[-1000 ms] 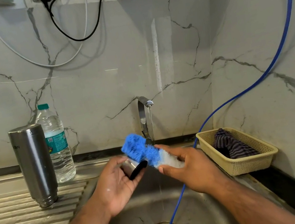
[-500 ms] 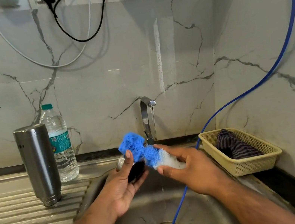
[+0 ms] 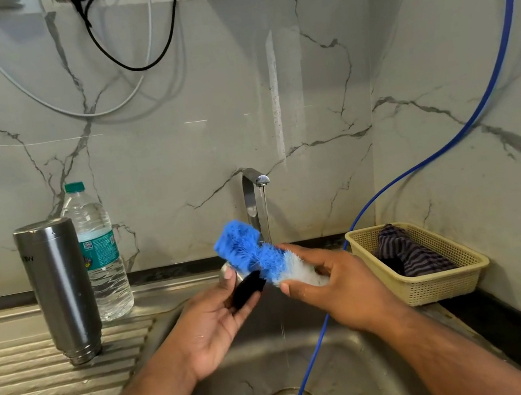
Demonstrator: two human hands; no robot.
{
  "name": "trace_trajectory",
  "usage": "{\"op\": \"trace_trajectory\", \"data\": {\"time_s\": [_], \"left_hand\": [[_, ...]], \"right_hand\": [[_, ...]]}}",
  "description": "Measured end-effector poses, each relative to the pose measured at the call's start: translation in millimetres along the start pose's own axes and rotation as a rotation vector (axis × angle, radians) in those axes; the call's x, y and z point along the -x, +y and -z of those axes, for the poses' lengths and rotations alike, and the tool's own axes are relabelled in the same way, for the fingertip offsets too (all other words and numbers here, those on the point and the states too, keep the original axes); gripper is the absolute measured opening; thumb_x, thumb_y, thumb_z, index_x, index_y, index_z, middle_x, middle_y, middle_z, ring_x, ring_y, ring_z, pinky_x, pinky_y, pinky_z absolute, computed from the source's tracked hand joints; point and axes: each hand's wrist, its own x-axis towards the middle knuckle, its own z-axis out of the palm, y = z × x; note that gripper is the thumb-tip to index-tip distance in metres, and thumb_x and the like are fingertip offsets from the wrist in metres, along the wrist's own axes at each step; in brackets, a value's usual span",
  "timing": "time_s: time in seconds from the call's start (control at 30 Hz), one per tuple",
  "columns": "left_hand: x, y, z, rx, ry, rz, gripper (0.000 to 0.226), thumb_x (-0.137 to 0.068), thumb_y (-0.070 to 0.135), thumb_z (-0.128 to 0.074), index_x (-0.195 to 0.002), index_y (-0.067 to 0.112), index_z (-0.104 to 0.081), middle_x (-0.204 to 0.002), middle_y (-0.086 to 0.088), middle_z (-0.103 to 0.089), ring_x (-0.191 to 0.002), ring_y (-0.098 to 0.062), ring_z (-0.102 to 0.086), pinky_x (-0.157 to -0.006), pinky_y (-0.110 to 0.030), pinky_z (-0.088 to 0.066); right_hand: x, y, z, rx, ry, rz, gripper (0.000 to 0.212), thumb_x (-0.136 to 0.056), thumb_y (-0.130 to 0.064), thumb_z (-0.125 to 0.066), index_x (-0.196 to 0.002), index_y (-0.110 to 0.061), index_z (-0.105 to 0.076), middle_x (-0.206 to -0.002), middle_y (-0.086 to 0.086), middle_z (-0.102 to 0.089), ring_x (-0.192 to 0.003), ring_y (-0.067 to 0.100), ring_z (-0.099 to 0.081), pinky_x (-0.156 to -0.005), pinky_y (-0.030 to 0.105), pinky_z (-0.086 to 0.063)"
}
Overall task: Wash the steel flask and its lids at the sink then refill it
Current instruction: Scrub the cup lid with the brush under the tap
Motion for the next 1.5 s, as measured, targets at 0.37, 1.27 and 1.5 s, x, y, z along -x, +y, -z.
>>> {"op": "trace_trajectory", "data": {"time_s": [0.37, 1.27, 1.5], "left_hand": [[-2, -9, -1, -0.06, 0.049, -0.059, 0.067, -0.069, 0.032, -0.083, -0.126, 0.003, -0.064, -0.126, -0.021, -0.07, -0.109, -0.028, -0.073, -0.091, -0.04, -0.06], [-1, -9, 12, -0.991, 0.131, -0.363, 0.056, -0.069, 0.022, -0.093, -0.119, 0.026, -0.067, -0.109, 0.006, -0.077, -0.101, -0.011, -0.072, -0.092, -0.035, -0.057], [-6, -15, 16, -1.172, 0.186, -0.353, 0.051, -0.075, 0.018, -0.089, -0.117, 0.031, -0.064, -0.108, 0.011, -0.07, -0.106, -0.008, -0.065, -0.09, -0.028, -0.053]], "right_hand": [[-2, 2, -2, 0.045, -0.006, -0.01, 0.056, -0.084, -0.041, -0.08, -0.135, -0.054, -0.06, -0.112, -0.029, -0.072, -0.103, -0.011, -0.066, -0.099, 0.03, -0.056], [-3, 6, 6, 0.057, -0.169, 0.027, 0.058, -0.085, -0.045, -0.08, -0.137, -0.057, -0.056, -0.122, -0.029, -0.069, -0.113, -0.003, -0.066, -0.102, 0.032, -0.055], [1, -1, 0, 0.169, -0.171, 0.082, 0.057, -0.084, -0.054, -0.076, -0.131, -0.072, -0.049, -0.117, -0.027, -0.071, -0.101, -0.002, -0.067, -0.089, 0.031, -0.059]]}}
